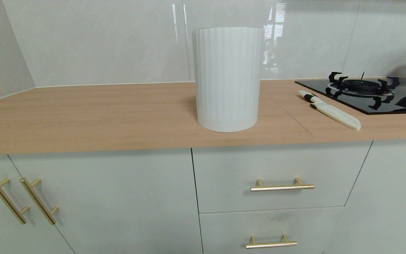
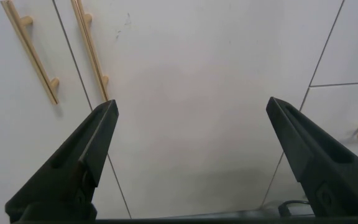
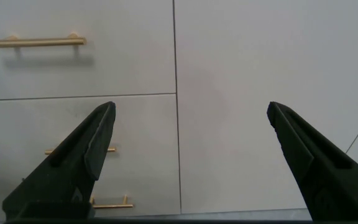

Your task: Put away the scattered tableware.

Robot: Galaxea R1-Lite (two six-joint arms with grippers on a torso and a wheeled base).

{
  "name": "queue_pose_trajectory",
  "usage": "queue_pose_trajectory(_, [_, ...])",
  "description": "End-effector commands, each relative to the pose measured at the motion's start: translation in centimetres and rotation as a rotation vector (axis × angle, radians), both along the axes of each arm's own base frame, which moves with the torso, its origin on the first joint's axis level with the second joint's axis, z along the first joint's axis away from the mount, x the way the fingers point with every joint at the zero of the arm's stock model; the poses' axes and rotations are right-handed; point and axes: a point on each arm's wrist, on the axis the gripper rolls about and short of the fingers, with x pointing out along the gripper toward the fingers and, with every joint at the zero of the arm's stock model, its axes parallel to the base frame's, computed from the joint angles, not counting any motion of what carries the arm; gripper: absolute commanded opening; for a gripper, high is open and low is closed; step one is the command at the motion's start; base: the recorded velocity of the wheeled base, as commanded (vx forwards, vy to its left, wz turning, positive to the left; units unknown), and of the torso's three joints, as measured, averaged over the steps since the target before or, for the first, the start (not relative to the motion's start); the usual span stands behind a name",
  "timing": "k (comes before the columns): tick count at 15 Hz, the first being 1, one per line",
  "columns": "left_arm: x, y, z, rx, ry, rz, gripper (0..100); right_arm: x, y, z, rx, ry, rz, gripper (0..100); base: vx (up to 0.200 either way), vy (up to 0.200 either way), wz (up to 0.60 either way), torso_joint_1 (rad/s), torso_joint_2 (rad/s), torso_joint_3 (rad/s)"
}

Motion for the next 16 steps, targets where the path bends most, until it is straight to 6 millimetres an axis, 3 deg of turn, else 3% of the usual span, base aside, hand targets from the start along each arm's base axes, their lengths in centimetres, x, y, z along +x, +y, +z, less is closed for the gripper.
queue_pose_trajectory(1, [0.01,0.00,0.00,0.000,0.002,0.000,100,0.01,0.00,0.01,0.000,0.001,0.000,100,0.000,0.000,0.00,0.000,0.00,0.000])
queue_pose_trajectory(7, [0.01,0.00,0.00,0.000,0.002,0.000,100,0.01,0.00,0.01,0.000,0.001,0.000,100,0.000,0.000,0.00,0.032,-0.15,-0.157])
queue_pose_trajectory(16, [0.01,0.00,0.00,0.000,0.002,0.000,100,0.01,0.00,0.01,0.000,0.001,0.000,100,0.000,0.000,0.00,0.179,-0.49,-0.291])
